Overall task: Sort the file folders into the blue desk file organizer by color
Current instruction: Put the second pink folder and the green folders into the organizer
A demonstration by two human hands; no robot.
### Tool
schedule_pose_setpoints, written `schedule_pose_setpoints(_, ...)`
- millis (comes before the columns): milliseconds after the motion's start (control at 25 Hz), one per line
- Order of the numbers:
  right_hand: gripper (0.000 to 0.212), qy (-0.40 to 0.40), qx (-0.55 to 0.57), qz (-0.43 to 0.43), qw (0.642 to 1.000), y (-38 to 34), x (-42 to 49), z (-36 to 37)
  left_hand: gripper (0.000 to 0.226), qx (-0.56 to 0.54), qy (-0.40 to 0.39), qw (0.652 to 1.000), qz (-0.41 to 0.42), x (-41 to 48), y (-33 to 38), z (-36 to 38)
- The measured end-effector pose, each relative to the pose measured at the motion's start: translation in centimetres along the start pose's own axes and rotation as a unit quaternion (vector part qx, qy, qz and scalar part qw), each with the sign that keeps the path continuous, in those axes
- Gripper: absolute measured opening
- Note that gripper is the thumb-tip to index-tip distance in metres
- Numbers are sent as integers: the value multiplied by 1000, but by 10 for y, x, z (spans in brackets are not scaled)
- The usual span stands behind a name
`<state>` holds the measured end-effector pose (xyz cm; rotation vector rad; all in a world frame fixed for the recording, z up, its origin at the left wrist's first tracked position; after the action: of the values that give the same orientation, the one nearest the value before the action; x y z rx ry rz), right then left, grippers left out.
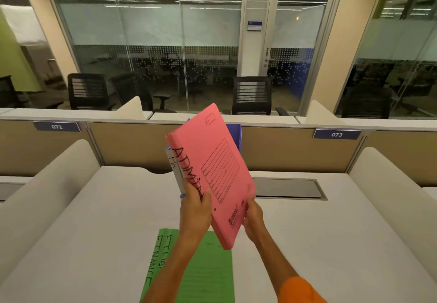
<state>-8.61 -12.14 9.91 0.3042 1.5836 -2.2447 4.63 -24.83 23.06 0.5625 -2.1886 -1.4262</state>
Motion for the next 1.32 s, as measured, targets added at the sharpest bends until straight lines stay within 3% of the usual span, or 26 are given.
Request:
schedule_pose_setpoints(160,36,-27,-165,-58,984,-8,16,24,37,60,64,995,37,14,8,-9)
schedule_pose_setpoints(240,31,-25,-278,-116,953,-11,24,29,34,76,84,993,42,23,11,-9)
schedule_pose_setpoints(320,42,-45,-409,-165,896,-14,35,30,29,97,105,989,49,32,14,-7)
schedule_pose_setpoints(480,66,-98,-617,-238,743,-10,56,29,24,153,184,969,67,44,12,-1)
schedule_pose_setpoints(640,74,-121,-699,-256,656,7,74,25,26,147,217,962,81,62,12,9)
schedule_pose_setpoints(960,72,-98,-705,-258,653,35,92,12,34,35,203,972,112,130,1,66)
schedule_pose_setpoints(1320,73,-89,-688,-273,667,48,99,8,31,79,169,979,83,137,-57,114)
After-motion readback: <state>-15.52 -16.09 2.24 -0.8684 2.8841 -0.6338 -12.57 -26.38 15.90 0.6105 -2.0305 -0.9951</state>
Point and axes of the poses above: each hand's wrist, its own x-axis towards the middle knuckle, its own z-axis out of the palm, y = z × x, the point moved 2 cm from there along x, towards the middle knuckle, and after that the axes turned 3 degrees about x, right-handed, at the moved point
